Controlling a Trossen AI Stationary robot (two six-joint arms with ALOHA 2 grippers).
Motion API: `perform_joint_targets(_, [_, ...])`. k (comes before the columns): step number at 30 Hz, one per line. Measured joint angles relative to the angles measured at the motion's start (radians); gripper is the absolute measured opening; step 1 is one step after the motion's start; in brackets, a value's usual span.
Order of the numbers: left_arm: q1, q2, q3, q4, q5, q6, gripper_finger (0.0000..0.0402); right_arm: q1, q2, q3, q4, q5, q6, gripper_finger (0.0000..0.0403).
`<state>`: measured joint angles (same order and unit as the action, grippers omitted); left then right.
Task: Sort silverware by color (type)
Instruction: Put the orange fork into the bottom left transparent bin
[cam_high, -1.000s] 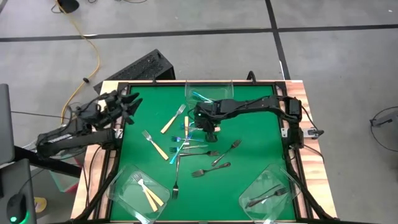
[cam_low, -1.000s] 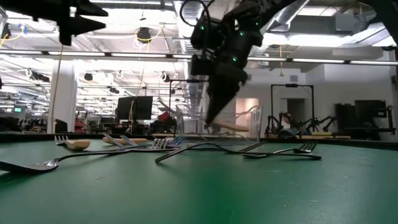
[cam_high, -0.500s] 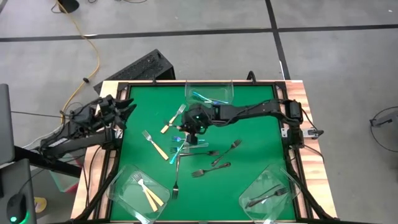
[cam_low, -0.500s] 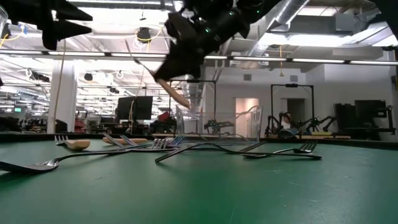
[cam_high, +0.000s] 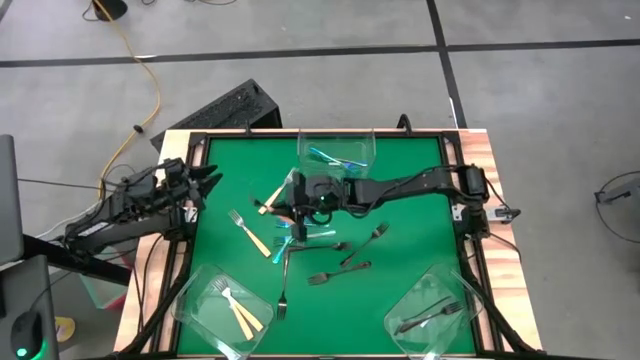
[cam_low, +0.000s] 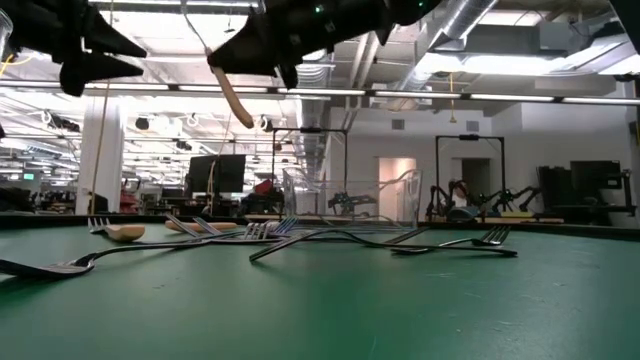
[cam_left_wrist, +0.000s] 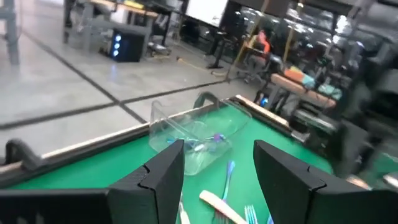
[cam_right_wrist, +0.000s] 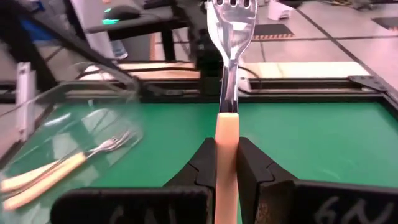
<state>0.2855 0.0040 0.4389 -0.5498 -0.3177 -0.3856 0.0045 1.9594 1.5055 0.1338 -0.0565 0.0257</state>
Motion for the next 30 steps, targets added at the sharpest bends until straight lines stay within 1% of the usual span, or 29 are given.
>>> perform_joint_targets(3, [0.000, 0.000, 0.000, 0.000, -0.033, -0.071, 0.0176, 0.030, 0.000, 0.000, 0.002, -0.021, -0.017, 0.0039])
perform_joint_targets(6, [0.000, 0.000, 0.000, -0.002, -0.025, -0.093, 0.0176, 0.057, 0.000, 0.000, -0.004, -0.021, -0.070, 0.0039])
perform_joint_targets(9, [0.000, 0.000, 0.000, -0.017, -0.019, -0.138, 0.0176, 0.065, 0.000, 0.000, 0.001, -0.022, -0.073, 0.0039])
perform_joint_targets(12, [0.000, 0.000, 0.000, -0.052, -0.010, -0.205, 0.0176, 0.062, 0.000, 0.000, 0.053, -0.021, -0.008, 0.0039])
perform_joint_targets(17, [0.000, 0.000, 0.000, -0.152, 0.016, -0.247, 0.0176, 0.089, 0.000, 0.000, 0.251, -0.016, 0.121, 0.0039])
perform_joint_targets(20, [0.000, 0.000, 0.000, -0.173, 0.005, -0.286, 0.0176, 0.130, 0.008, 0.000, 0.346, 0.034, 0.169, 0.0039])
perform_joint_targets(23, [0.000, 0.000, 0.000, -0.174, 0.002, -0.297, 0.0176, 0.175, 0.012, 0.000, 0.401, 0.096, 0.184, 0.0039])
perform_joint_targets(27, [0.000, 0.000, 0.000, -0.174, 0.003, -0.304, 0.0176, 0.228, 0.010, 0.000, 0.414, 0.213, 0.185, 0.0039])
perform_joint_targets(30, [0.000, 0.000, 0.000, -0.174, 0.010, -0.316, 0.0176, 0.258, 0.012, -0.001, 0.438, 0.258, 0.187, 0.0039])
